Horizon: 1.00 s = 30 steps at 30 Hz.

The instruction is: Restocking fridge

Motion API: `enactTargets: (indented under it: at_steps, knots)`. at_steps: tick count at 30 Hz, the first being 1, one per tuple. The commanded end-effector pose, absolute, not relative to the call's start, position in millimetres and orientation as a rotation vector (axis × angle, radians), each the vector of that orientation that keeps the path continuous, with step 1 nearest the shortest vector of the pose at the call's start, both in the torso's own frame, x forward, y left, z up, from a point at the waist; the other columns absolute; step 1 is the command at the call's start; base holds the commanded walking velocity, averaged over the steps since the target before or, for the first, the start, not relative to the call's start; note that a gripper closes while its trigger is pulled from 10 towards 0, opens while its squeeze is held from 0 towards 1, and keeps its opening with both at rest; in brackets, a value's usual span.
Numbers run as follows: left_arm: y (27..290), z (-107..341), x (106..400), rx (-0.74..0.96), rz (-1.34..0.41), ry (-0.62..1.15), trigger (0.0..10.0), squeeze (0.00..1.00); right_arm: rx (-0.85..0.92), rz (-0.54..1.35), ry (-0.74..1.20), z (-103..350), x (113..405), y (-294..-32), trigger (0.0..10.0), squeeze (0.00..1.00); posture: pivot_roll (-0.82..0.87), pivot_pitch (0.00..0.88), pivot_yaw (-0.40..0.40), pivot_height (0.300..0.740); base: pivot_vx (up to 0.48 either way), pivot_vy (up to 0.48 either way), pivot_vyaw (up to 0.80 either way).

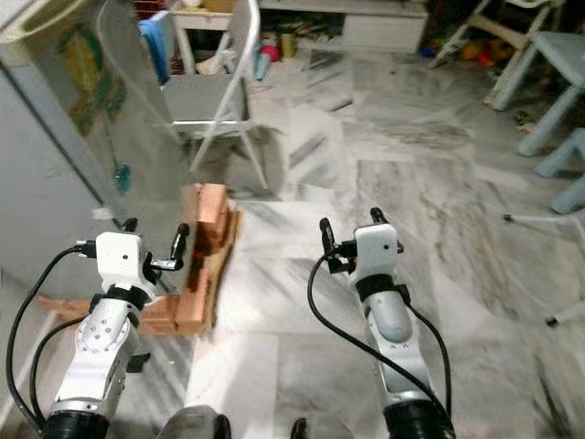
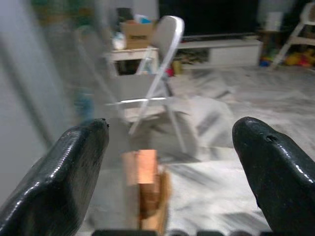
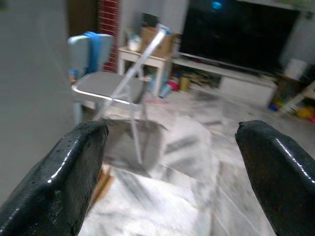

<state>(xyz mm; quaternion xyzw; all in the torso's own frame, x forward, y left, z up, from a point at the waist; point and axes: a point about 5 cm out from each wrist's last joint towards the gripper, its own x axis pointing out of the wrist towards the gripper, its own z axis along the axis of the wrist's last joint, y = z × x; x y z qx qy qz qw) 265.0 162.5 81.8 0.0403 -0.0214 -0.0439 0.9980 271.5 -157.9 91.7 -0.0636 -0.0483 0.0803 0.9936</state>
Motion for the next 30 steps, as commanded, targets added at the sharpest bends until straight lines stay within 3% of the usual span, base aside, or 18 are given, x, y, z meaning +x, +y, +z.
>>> enactTargets:
  at_steps: [1, 6, 17, 24, 30]
  knots:
    - [168, 81, 266, 0.096, -0.069, -0.033, 10.0, 0.00, -0.128, 0.186, -0.136, 99, 272, -152, 10.0, 0.00, 0.05, 0.070, -0.004, 0.740, 0.255, 0.409, 0.73]
    - [166, 80, 268, 0.089, -0.066, -0.029, 10.0, 0.00, -0.133, 0.180, -0.131, 99, 272, -151, 10.0, 0.00, 0.05, 0.071, -0.004, 0.740, 0.156, 0.400, 0.66]
    - [165, 81, 270, 0.088, -0.058, -0.034, 10.0, 0.00, -0.113, 0.166, -0.119, 97, 272, -154, 10.0, 0.00, 0.05, 0.072, -0.004, 0.740, 0.000, 0.000, 0.00]
    - [156, 75, 262, 0.016, -0.185, 0.005, 10.0, 0.00, -0.096, 0.159, -0.079, 92, 272, -154, 10.0, 0.00, 0.05, 0.071, -0.007, 0.740, 0.000, 0.000, 0.00]
    - [154, 77, 262, 0.009, -0.199, -0.007, 10.0, 0.00, -0.092, 0.160, -0.092, 94, 273, -155, 10.0, 0.00, 0.05, 0.072, -0.009, 0.740, 0.000, 0.000, -0.80]
